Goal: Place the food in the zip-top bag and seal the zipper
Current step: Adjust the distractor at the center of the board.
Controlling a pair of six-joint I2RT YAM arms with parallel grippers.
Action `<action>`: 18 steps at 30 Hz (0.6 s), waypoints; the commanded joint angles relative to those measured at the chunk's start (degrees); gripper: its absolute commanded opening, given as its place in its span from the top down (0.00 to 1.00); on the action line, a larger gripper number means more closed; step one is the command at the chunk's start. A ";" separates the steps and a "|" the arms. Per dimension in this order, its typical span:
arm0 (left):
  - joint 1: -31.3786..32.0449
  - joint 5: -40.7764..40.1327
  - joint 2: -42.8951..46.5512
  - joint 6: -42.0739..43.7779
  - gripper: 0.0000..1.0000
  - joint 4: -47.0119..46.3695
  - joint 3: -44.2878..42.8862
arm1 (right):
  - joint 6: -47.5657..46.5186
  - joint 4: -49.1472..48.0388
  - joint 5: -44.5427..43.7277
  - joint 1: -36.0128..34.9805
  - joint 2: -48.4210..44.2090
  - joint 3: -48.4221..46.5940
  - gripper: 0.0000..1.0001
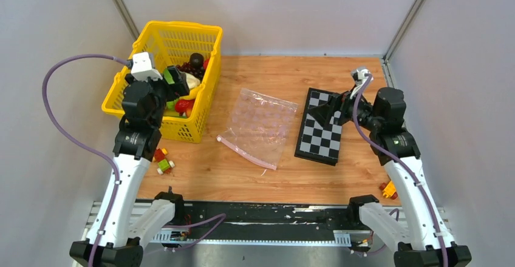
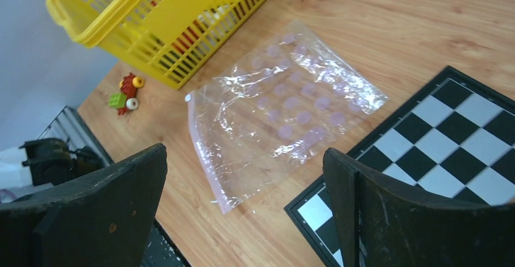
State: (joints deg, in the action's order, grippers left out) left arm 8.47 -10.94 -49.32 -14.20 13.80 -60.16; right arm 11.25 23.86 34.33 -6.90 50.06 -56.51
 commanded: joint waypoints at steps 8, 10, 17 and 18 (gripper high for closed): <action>-0.38 5.82 4.19 -3.36 0.00 -0.75 0.92 | 4.62 10.15 -38.34 -13.32 10.04 -6.31 0.00; -0.38 1.40 7.73 -9.34 0.00 0.82 2.95 | 5.50 7.61 -36.08 -13.41 10.95 -3.72 0.00; -0.38 10.22 15.77 -3.44 0.00 -0.07 6.39 | 8.05 -9.76 -15.61 -19.85 11.94 7.01 0.02; -0.38 12.12 15.56 -2.47 0.00 0.93 5.59 | 7.46 -9.91 -15.83 -21.49 13.09 6.97 0.01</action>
State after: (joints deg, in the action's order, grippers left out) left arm 8.43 -5.32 -33.58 -19.14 14.74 -52.27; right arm 17.12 22.87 13.04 -22.39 61.80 -50.19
